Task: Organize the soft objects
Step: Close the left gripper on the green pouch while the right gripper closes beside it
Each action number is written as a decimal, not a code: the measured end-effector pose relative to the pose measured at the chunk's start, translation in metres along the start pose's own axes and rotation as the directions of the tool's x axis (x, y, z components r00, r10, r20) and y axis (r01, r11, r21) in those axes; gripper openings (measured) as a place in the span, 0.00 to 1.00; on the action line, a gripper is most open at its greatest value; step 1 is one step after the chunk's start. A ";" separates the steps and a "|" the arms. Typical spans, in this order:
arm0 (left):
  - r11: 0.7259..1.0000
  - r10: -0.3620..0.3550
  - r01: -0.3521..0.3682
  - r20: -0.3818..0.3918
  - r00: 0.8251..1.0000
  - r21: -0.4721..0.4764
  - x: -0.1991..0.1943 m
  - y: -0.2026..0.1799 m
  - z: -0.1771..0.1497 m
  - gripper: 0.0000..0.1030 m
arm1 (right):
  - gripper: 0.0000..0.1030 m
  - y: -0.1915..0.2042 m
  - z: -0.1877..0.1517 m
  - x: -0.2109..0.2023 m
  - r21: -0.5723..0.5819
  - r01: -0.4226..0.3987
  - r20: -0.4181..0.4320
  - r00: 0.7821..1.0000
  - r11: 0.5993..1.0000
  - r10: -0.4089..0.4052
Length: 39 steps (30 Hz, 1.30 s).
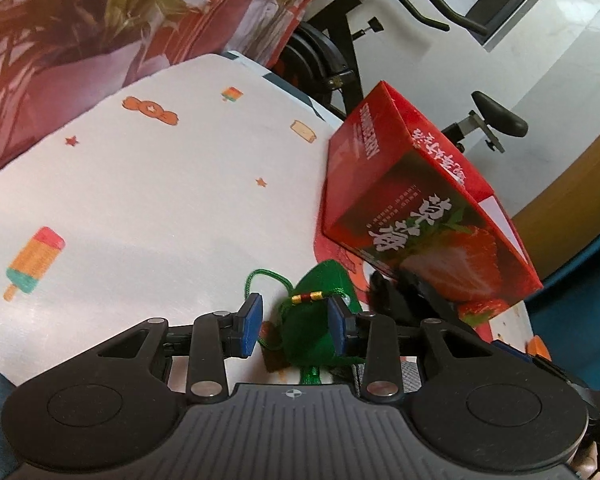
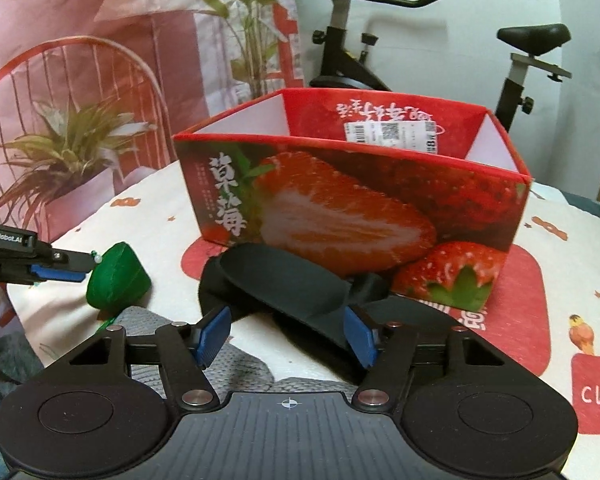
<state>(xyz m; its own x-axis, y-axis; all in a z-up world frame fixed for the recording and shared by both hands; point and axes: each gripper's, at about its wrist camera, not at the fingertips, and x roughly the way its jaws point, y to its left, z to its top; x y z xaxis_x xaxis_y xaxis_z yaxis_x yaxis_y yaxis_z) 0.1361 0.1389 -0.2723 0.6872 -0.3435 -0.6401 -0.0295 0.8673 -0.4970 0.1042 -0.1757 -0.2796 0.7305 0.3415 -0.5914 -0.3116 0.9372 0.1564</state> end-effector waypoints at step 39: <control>0.985 -0.171 0.174 -0.135 0.976 0.008 0.069 -0.029 0.012 0.36 | 0.55 0.075 0.031 0.067 -0.360 -0.201 -0.094 0.979 0.911 0.179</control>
<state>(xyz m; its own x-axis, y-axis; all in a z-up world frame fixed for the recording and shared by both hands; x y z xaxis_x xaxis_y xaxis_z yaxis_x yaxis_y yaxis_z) 0.1926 0.0947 -0.2954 0.5781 -0.5323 -0.6185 0.0961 0.7971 -0.5962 0.1486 -0.0807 -0.2829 0.6022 0.4957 -0.6258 -0.6496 0.7599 -0.0233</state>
